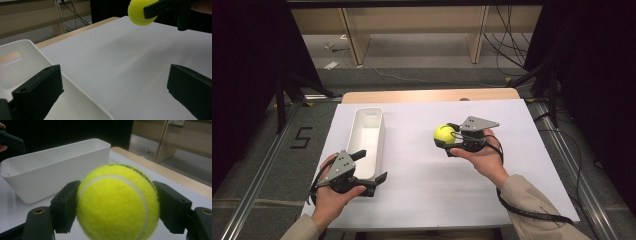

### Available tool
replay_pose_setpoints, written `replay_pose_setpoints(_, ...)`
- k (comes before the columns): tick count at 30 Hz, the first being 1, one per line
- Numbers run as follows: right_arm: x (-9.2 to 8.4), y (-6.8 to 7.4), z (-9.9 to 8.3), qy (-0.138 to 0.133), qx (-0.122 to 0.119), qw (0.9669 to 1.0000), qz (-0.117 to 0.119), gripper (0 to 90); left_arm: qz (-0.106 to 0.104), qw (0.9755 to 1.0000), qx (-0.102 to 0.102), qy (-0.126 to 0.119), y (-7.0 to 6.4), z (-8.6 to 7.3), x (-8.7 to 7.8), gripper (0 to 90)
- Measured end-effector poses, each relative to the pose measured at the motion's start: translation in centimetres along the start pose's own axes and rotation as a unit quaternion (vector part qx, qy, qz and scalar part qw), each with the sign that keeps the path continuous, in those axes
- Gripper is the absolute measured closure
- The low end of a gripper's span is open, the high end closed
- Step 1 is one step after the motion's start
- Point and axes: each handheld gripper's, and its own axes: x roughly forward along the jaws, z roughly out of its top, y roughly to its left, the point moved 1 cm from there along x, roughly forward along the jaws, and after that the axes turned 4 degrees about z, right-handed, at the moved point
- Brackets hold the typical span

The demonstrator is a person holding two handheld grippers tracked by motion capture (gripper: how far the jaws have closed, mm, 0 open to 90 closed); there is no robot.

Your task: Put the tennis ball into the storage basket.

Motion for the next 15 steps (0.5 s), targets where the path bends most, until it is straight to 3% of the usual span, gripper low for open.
replay_pose_setpoints(15,0.66,0.10,0.27,-0.001,-0.001,1.0000,0.003,26.7,0.000,1.0000,0.000,0.000,-0.01,0.01,-0.01,0.0)
